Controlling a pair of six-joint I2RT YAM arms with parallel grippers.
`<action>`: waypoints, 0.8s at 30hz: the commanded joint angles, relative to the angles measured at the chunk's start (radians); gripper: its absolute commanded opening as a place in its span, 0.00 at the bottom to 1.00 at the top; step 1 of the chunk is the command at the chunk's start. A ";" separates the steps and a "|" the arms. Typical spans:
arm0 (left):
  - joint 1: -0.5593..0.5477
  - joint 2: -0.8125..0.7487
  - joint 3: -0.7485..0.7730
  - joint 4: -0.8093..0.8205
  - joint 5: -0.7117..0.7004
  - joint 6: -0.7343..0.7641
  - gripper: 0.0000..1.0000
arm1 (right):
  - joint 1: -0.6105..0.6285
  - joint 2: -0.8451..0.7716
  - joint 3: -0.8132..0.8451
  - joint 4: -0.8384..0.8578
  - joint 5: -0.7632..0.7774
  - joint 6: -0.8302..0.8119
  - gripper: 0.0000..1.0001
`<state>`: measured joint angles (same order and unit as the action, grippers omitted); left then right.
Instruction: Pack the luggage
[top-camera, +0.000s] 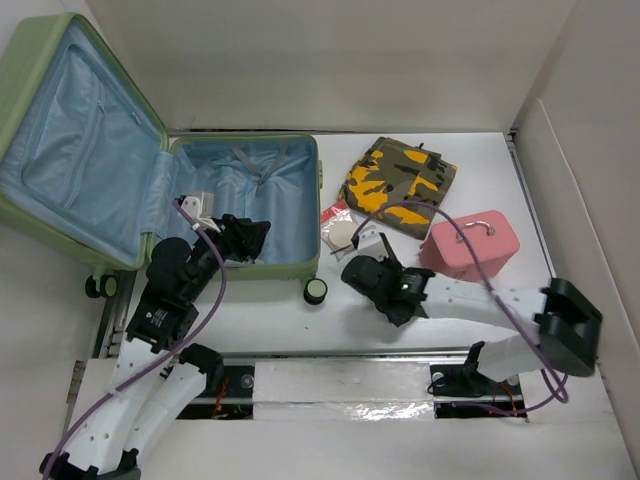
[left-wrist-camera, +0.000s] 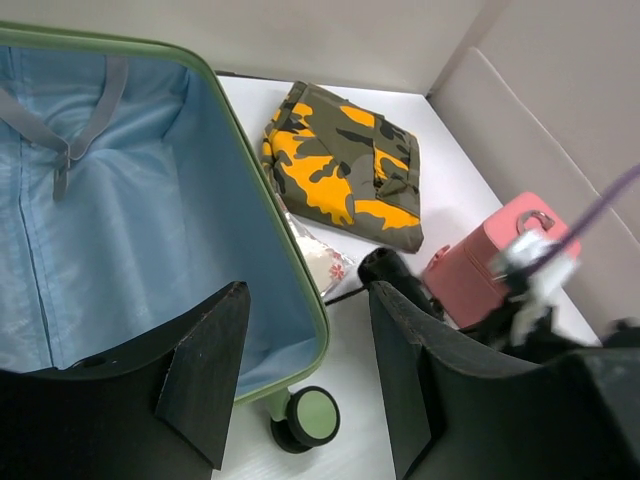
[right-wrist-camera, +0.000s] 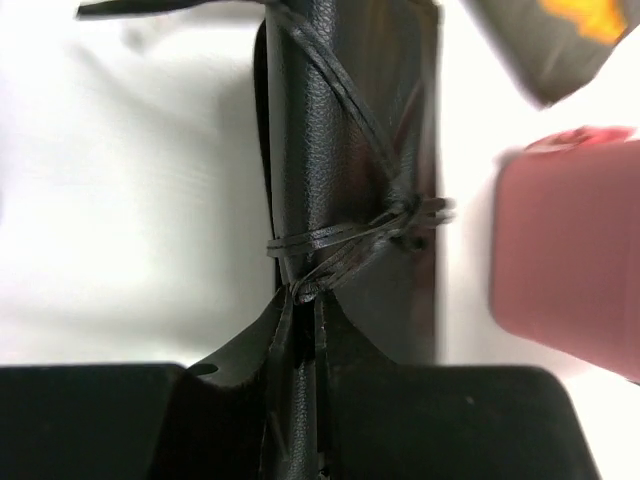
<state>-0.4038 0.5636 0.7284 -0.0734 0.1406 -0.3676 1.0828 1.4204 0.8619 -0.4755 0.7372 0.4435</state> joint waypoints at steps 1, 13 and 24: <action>0.003 -0.030 0.003 0.030 -0.029 0.001 0.48 | 0.008 -0.175 0.094 -0.048 -0.021 -0.057 0.00; 0.003 -0.165 0.006 0.009 -0.258 -0.039 0.48 | -0.067 -0.069 0.483 0.352 -0.307 -0.410 0.00; 0.003 -0.238 0.002 -0.002 -0.349 -0.037 0.52 | -0.080 0.364 0.918 0.325 -0.455 -0.411 0.72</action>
<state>-0.4038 0.3294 0.7284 -0.0967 -0.1860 -0.4034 1.0058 1.8809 1.8107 -0.1814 0.2844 0.0559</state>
